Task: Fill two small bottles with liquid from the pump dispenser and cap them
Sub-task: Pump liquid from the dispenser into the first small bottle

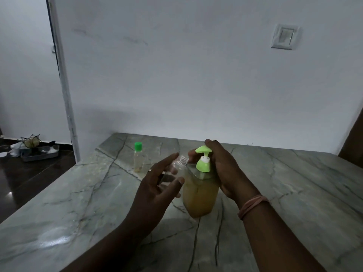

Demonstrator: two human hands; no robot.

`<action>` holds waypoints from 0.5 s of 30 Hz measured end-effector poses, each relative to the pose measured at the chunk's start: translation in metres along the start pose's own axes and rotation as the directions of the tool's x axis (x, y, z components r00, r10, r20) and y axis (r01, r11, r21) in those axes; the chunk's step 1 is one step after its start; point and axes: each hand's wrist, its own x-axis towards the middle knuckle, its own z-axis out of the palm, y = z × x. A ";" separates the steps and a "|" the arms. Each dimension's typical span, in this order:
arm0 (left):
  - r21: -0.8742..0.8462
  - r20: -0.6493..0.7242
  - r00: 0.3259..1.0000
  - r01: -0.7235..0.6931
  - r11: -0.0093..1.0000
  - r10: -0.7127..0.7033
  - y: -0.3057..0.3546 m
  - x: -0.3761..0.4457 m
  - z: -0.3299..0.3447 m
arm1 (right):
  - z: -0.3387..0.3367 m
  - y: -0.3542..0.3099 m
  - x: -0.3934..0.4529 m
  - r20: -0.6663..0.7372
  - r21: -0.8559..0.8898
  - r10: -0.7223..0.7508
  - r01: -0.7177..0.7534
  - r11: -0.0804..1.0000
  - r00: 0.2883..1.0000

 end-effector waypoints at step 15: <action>0.067 -0.085 0.994 -0.063 0.996 0.069 0.010 0.003 -0.002 | 0.002 -0.034 0.027 0.121 -0.102 0.282 -0.271 0.957 0.952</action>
